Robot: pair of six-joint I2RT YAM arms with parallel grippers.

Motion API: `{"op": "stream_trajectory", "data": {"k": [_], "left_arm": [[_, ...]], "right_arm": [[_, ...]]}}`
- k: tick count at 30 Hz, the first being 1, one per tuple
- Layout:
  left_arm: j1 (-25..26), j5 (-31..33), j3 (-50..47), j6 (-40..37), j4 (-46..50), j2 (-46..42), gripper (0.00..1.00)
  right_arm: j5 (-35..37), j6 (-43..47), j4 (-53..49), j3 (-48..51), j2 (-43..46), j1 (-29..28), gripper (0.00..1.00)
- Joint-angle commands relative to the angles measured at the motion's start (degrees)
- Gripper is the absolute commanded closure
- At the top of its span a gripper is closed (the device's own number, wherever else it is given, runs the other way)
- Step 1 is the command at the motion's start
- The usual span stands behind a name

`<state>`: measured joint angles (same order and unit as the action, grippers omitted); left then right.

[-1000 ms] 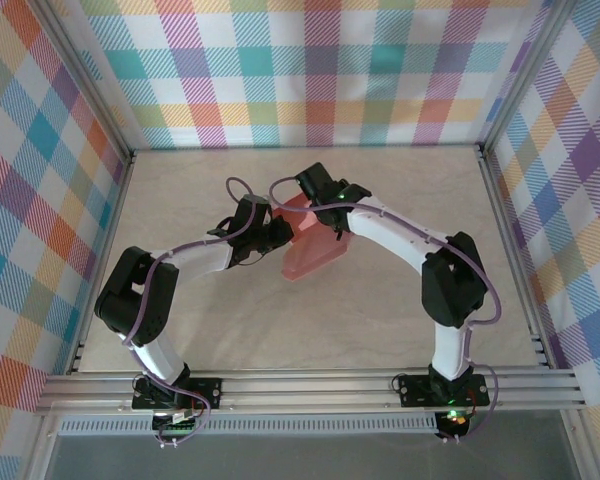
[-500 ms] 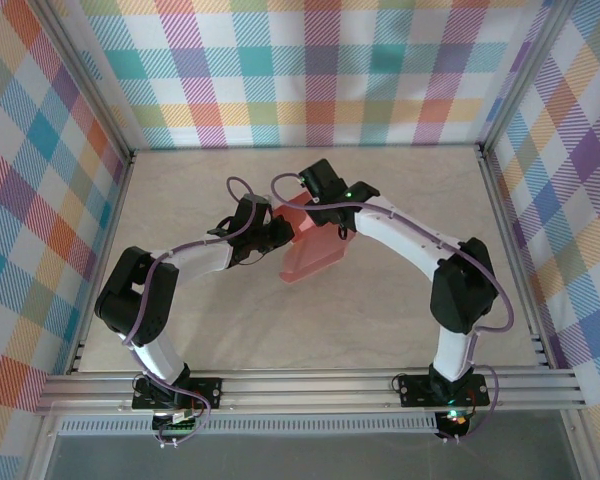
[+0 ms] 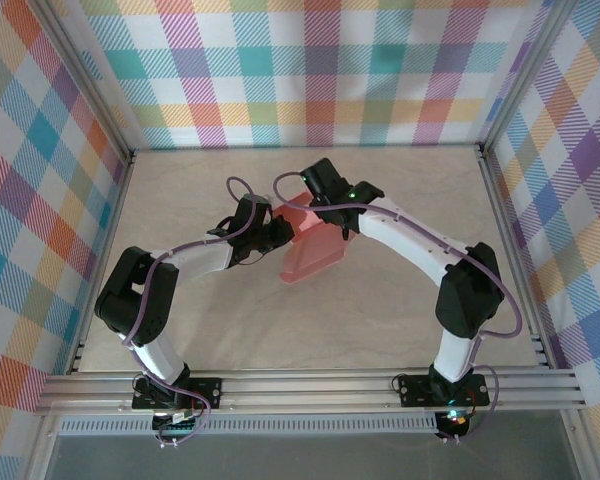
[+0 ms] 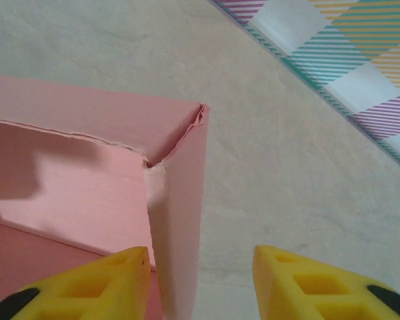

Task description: Fold the paper box

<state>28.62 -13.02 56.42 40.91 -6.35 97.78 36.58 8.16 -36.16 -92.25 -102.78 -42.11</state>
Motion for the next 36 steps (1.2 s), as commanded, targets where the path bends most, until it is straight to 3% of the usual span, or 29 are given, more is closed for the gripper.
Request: {"op": "stream_trajectory", "data": {"k": [1, 8, 18, 28, 29, 30, 31, 36], "left_arm": [[0.1, -1.1, 1.8, -0.5, -1.7, -1.1, 1.00], [0.1, -1.1, 2.1, -0.4, -1.5, -0.9, 1.00], [0.1, -1.2, 2.7, -0.6, -1.1, -0.3, 1.00], [0.1, -1.1, 2.6, -0.7, -0.9, -0.6, 1.00], [0.1, -1.1, 2.6, -0.7, -0.8, -0.6, 1.00], [0.1, -1.1, 2.6, -0.7, -0.8, -0.7, 1.00], [0.1, -1.0, 2.5, -0.7, -0.8, -0.6, 1.00], [0.2, -1.0, 2.8, -0.6, -0.1, -0.4, 1.00]], "right_arm": [[3.7, 1.4, -1.6, -0.9, -2.5, -0.6, 0.59], [6.3, 2.4, -2.5, -1.5, -5.5, -1.1, 0.67], [12.1, 6.1, -1.8, -2.8, -7.9, -2.3, 1.00], [13.0, 4.3, -2.7, -3.8, -9.6, -2.8, 1.00], [12.7, 3.8, -2.9, -3.9, -9.4, -2.8, 0.95], [12.1, 3.3, -2.7, -3.9, -9.1, -2.8, 0.80], [10.8, 2.4, -2.7, -4.0, -8.6, -2.8, 0.72], [5.7, -1.0, -2.0, -4.9, -5.2, -2.6, 0.52]]}}
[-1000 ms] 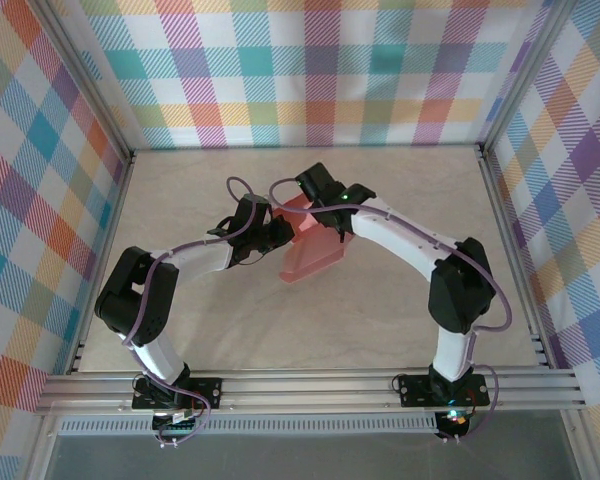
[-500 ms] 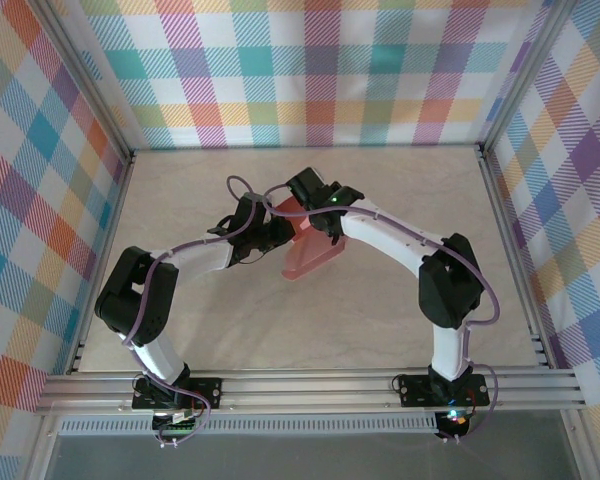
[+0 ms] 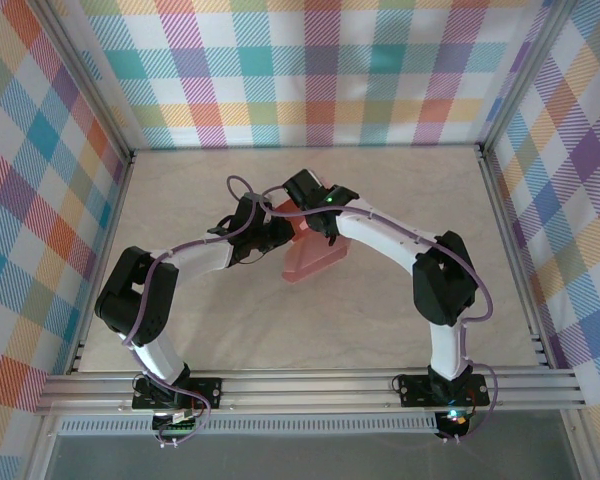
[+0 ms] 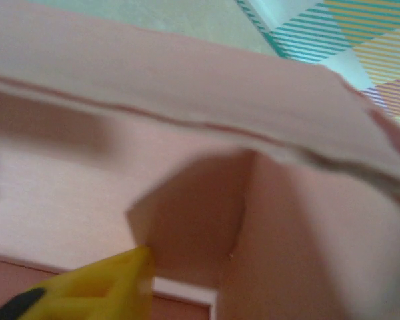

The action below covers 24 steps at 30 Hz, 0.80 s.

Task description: Fold the paper box

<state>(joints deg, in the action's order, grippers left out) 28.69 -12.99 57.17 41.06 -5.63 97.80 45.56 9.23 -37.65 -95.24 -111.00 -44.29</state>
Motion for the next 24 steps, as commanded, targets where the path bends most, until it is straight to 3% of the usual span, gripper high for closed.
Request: {"op": "stream_trajectory", "data": {"k": [1, 4, 8, 24], "left_arm": [[0.1, -0.9, 2.1, -0.8, -0.6, -0.3, 1.00], [0.1, -0.9, 2.1, -0.5, -0.4, -0.2, 1.00], [0.0, -1.0, 2.3, -0.5, -0.1, 0.0, 1.00], [0.1, -1.4, 2.9, -0.4, 0.2, 0.6, 1.00]], "right_arm": [[-3.8, -2.2, -0.3, -2.2, 3.7, -0.4, 0.48], [-3.9, -1.7, 0.3, -2.7, 4.6, -0.5, 0.40], [-2.9, -0.6, 1.0, -3.4, 4.7, -0.5, 0.38], [4.6, 3.8, 0.6, -6.1, -0.5, -1.0, 0.77]]}}
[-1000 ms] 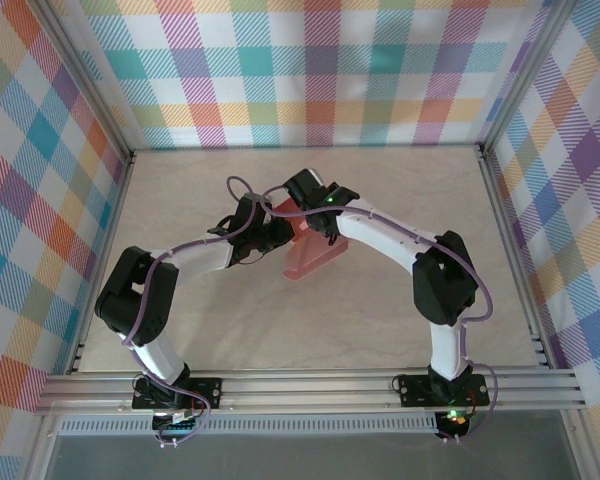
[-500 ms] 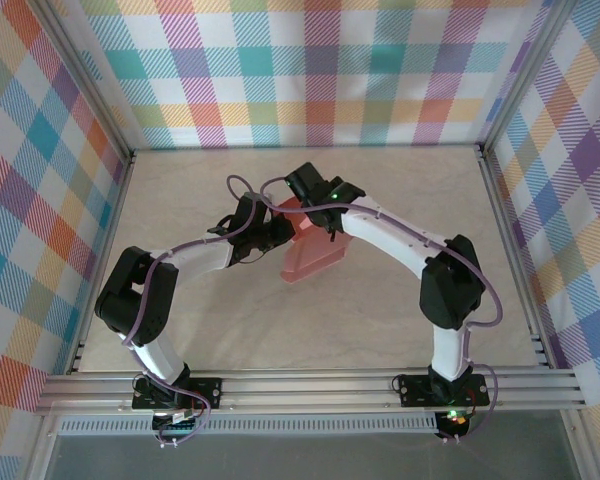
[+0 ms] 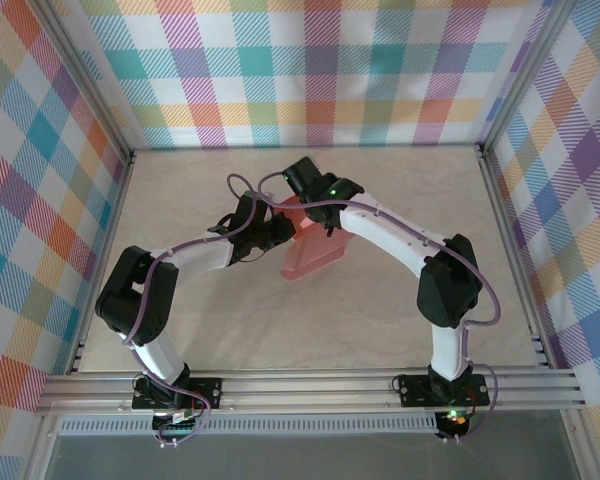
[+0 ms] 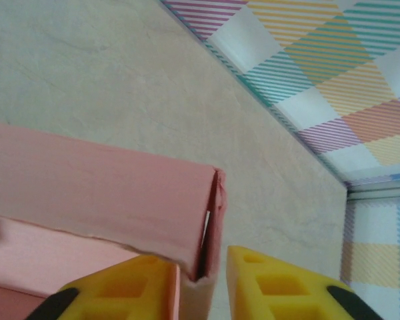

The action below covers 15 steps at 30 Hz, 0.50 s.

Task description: Fold the paper box

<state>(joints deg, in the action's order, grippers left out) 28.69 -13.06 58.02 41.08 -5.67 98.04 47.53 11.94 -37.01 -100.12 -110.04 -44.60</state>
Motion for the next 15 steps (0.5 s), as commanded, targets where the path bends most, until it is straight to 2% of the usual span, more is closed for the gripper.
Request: {"op": "stream_trajectory", "data": {"k": [1, 9, 15], "left_arm": [[0.1, -1.4, 2.1, -0.4, 0.3, 0.4, 1.00], [0.0, -1.4, 2.1, -0.3, 0.4, 0.3, 1.00], [0.1, -1.4, 2.4, -0.2, 0.7, 0.2, 1.00]], "right_arm": [[2.9, 1.2, 0.0, -1.2, -1.6, -0.7, 0.80], [5.1, 2.2, 0.3, -0.9, -2.5, -0.8, 1.00], [5.9, 2.2, 0.5, -0.7, -3.0, -0.8, 1.00]]}}
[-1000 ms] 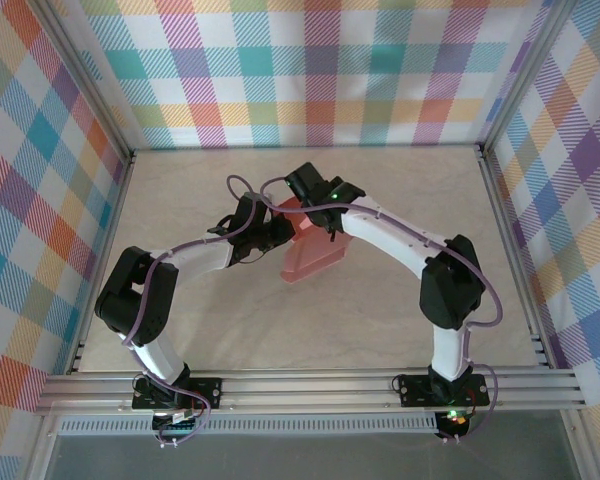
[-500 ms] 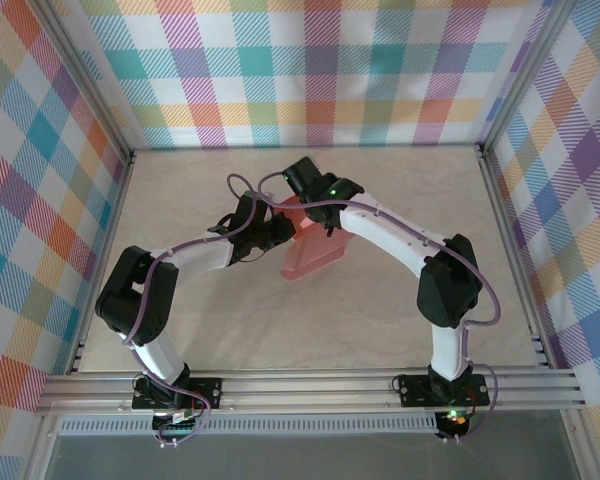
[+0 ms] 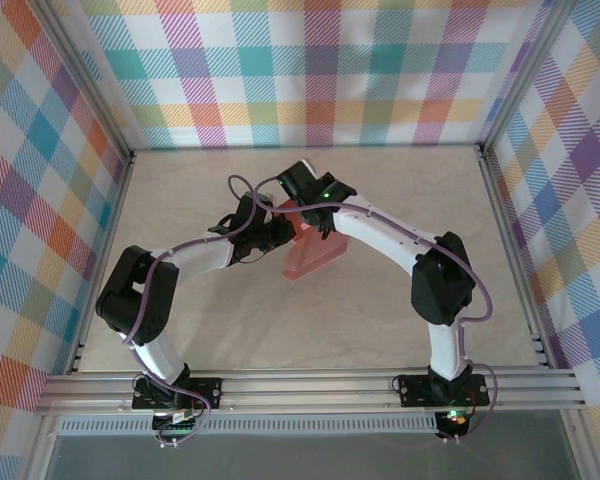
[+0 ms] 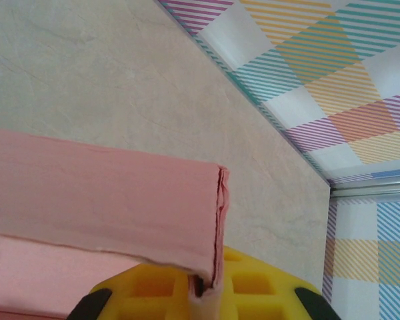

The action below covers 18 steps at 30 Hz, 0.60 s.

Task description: Fold the paper box

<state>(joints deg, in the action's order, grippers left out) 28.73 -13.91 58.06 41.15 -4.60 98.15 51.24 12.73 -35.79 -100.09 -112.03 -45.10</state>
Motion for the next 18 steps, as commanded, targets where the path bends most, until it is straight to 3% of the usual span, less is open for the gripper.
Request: {"op": "stream_trajectory", "data": {"k": [1, 3, 5, 10, 13, 18], "left_arm": [[0.0, -0.6, 2.3, -0.3, -0.3, 0.2, 1.00], [0.0, -0.6, 2.3, -0.3, -0.3, 0.3, 1.00], [0.0, -0.5, 2.3, -0.3, -0.2, 0.3, 1.00], [0.0, -0.3, 2.4, -0.3, 0.0, 0.4, 1.00], [0.0, -0.5, 2.5, -0.3, 0.0, 0.7, 1.00], [0.0, -0.7, 2.7, -0.2, 0.1, 0.9, 1.00]], "right_arm": [[2.0, 1.3, -0.6, -0.7, -0.9, -0.3, 0.99], [1.8, 1.0, -0.7, -0.7, -0.6, -0.3, 0.94], [0.2, -0.2, -1.3, -0.8, 0.1, -0.3, 0.77], [-6.8, -3.7, -0.6, 0.8, 4.7, -0.3, 0.62], [-13.3, -4.8, -0.1, 2.0, 7.5, -0.1, 0.43], [-21.4, -7.5, 2.0, 4.7, 12.5, 0.4, 0.29]]}}
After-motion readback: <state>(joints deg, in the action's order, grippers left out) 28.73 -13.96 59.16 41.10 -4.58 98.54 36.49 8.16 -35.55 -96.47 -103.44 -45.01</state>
